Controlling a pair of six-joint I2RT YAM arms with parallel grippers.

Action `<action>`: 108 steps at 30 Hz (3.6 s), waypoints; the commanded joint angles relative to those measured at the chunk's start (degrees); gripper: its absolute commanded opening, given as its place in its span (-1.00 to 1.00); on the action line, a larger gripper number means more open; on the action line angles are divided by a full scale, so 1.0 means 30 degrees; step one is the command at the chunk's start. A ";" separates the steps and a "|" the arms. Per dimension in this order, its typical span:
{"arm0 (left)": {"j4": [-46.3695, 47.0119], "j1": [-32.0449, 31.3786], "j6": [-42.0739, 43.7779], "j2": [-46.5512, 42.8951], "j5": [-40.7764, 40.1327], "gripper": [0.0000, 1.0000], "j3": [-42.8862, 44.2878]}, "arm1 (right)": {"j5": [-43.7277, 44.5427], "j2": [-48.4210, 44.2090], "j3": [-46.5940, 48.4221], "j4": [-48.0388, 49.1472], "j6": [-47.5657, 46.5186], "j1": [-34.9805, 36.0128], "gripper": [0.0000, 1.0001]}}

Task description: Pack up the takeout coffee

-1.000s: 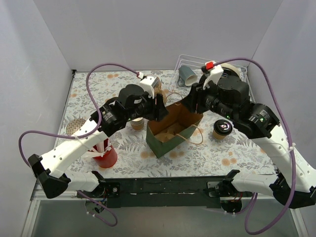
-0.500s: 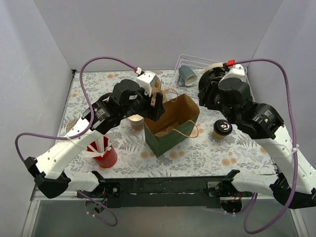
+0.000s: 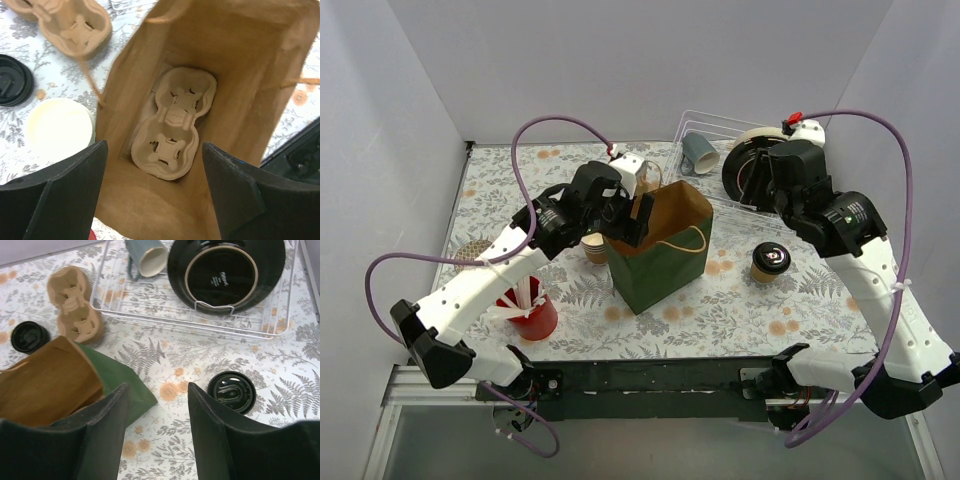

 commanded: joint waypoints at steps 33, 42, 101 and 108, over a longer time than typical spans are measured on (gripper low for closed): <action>-0.7228 0.0354 -1.3869 -0.2870 -0.2961 0.73 0.3012 | -0.6470 -0.0878 -1.1666 0.4206 -0.8227 -0.8533 0.59; -0.7344 0.0354 -1.3690 -0.2519 -0.3161 0.96 0.2806 | -0.8489 0.0000 -1.1783 0.3883 -1.0923 -0.9530 0.64; -0.8281 0.0500 -1.6153 -0.1785 -0.5126 0.82 0.2015 | -0.8842 0.3018 -1.1138 0.3211 -0.9549 -1.0527 0.68; -0.8253 0.0530 -1.7178 -0.1581 -0.4864 0.62 0.2540 | -0.8520 0.2695 -1.1637 0.3181 -0.9666 -1.0527 0.42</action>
